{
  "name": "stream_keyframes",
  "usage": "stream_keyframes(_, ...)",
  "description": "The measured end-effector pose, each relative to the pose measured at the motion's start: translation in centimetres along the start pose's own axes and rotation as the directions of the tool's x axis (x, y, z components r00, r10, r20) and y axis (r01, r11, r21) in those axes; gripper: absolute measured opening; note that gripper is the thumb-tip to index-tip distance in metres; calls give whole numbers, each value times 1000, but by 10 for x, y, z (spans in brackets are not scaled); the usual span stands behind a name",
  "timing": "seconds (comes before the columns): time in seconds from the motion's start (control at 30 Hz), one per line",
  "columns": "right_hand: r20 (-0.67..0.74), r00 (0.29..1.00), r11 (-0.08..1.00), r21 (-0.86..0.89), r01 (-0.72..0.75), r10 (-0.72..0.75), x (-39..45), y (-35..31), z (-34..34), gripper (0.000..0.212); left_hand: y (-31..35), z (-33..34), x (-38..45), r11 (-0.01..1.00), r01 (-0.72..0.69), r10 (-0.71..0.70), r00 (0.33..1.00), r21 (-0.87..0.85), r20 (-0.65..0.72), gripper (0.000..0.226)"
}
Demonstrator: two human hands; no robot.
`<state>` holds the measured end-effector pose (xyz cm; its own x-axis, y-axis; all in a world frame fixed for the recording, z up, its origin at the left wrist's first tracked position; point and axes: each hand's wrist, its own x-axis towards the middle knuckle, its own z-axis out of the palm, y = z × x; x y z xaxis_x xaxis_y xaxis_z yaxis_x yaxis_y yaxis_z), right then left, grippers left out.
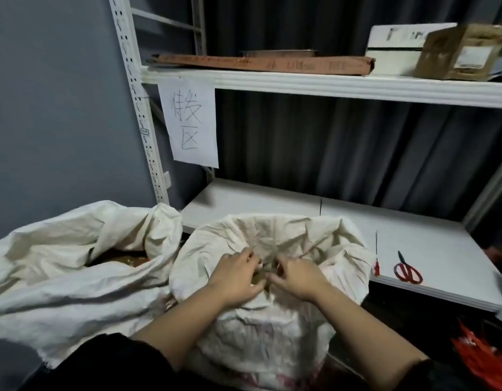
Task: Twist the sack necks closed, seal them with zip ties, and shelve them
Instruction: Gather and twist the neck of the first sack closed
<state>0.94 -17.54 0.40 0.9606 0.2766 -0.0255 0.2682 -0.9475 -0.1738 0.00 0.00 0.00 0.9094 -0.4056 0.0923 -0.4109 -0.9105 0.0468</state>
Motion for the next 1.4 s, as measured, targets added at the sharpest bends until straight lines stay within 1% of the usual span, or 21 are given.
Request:
stream_keyframes(0.1,188,979,997,39,74,-80,-17,10,24,87,6,24,-10,995,-53,37,983,85,180,67)
stream_keyframes(0.2,178,967,982,74,171,-182,-19,17,39,92,1,40,-13,991,-35,-9,944,127,331,73)
stream_keyframes(0.27,126,977,985,40,169,-173,-14,19,45,84,-4,44,-13,996,2,-34,929,86,369,73)
stream_keyframes(0.33,23,986,983,-78,164,-163,-9,18,51,52,-8,47,-15,999,26,-40,922,41,386,77)
stream_keyframes(0.4,-151,972,976,-152,155,-178,0,17,52,27,-7,45,-17,1000,16,-15,932,0,363,90)
stream_keyframes(0.5,-294,950,983,115,145,-106,14,12,37,9,-2,39,-14,999,-8,18,974,-47,226,99)
stream_keyframes(0.57,-223,972,935,322,146,-75,23,6,20,11,-1,34,-7,996,48,-39,992,-70,123,82)
stream_keyframes(0.6,-216,971,918,358,173,-99,25,1,10,12,-1,30,-3,991,97,-91,994,-97,68,66)
stream_keyframes(0.7,-288,952,931,309,193,-102,28,-2,-5,16,-11,19,5,933,238,-246,969,-270,4,29)
stream_keyframes(0.77,-503,864,958,258,129,19,25,7,-7,24,-22,16,6,848,278,-315,949,-451,-6,25)
stream_keyframes(0.83,-699,651,930,366,-29,295,19,21,-10,30,-36,16,7,679,335,-435,901,-654,10,26)
stream_keyframes(0.87,-711,536,875,468,-122,455,16,29,-12,35,-43,17,8,578,359,-503,864,-733,27,27)
stream_keyframes(0.93,-517,401,641,707,-299,757,15,52,-7,47,-59,18,10,394,399,-629,774,-828,73,29)
stream_keyframes(0.97,-321,380,461,806,-372,868,17,67,1,54,-64,17,10,328,412,-675,732,-850,94,30)
stream_keyframes(1.0,-75,385,248,872,-423,920,19,79,9,61,-68,17,11,283,417,-707,699,-864,105,30)
stream_keyframes(1.03,165,429,54,890,-453,888,19,89,20,69,-71,17,12,257,417,-725,679,-871,111,29)
stream_keyframes(1.07,361,502,-83,866,-492,786,16,93,31,77,-71,16,12,242,418,-736,667,-876,115,29)
stream_keyframes(1.1,495,559,-160,826,-541,666,11,93,41,83,-71,15,14,232,417,-744,658,-879,116,28)
stream_keyframes(1.2,701,546,-350,708,-613,459,-2,73,53,97,-67,11,17,225,399,-767,635,-889,91,27)
stream_keyframes(1.33,779,529,-462,626,-629,336,-3,55,62,104,-66,0,14,223,396,-784,616,-891,77,34)
stream_keyframes(1.4,785,528,-506,616,-604,325,-3,53,65,107,-70,-3,10,280,435,-787,615,-856,55,39)
